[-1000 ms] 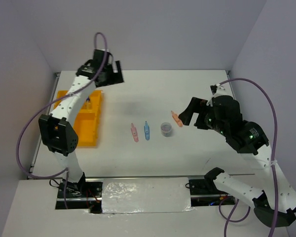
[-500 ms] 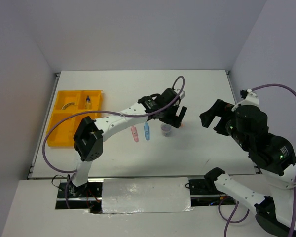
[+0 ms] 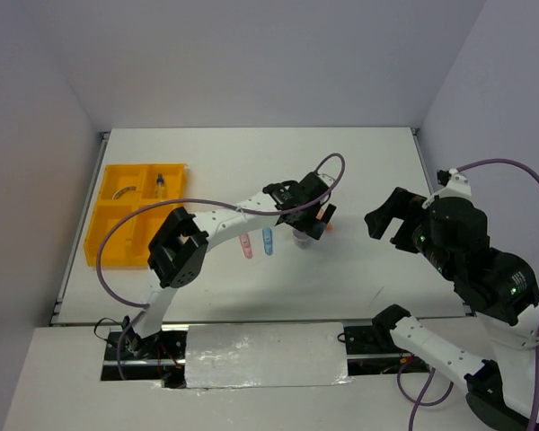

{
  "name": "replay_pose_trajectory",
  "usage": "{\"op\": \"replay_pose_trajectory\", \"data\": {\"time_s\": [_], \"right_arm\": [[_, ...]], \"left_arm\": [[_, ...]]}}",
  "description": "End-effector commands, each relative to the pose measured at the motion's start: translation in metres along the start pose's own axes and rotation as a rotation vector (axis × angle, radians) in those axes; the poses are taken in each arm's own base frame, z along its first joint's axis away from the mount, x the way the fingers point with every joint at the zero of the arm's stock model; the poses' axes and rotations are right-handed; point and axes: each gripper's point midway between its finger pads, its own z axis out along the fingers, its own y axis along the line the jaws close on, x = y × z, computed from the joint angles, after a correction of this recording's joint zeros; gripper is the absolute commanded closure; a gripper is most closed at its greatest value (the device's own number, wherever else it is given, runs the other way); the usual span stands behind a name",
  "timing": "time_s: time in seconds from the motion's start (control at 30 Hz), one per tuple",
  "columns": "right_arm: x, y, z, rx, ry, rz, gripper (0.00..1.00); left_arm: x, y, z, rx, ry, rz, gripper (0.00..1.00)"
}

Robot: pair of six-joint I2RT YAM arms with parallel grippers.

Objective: Sort the stationery into containers
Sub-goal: Pick up the stationery from the center of the board.

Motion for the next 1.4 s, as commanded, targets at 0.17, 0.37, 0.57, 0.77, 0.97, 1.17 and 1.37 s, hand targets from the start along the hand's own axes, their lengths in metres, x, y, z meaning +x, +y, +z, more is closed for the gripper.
{"op": "replay_pose_trajectory", "data": {"time_s": [0.17, 0.37, 0.57, 0.77, 0.97, 1.17, 1.37], "right_arm": [[-0.008, 0.007, 0.002, -0.018, -0.016, -0.007, 0.01], [-0.010, 0.010, 0.001, -0.030, -0.017, -0.011, 0.01], [-0.013, 0.012, 0.000, -0.037, -0.024, -0.013, 0.01], [-0.012, 0.013, 0.003, -0.043, -0.024, -0.014, 0.01], [-0.009, 0.021, 0.012, -0.070, -0.014, -0.020, 0.01], [-0.007, 0.030, 0.021, -0.103, -0.002, -0.038, 0.01], [-0.003, 0.035, 0.026, -0.133, 0.005, -0.067, 0.01]], "left_arm": [[0.010, 0.002, 0.021, -0.012, 0.001, 0.045, 0.01], [0.017, 0.000, 0.035, -0.002, 0.017, 0.048, 0.14], [0.024, -0.002, 0.037, 0.006, 0.043, 0.033, 0.53], [-0.008, -0.001, -0.001, 0.005, -0.041, 0.013, 0.97], [-0.053, 0.050, -0.052, -0.101, -0.140, -0.114, 1.00], [-0.051, 0.180, -0.114, -0.418, -0.149, -0.347, 1.00], [0.041, 0.351, -0.200, -0.820, -0.029, -0.752, 1.00]]}}
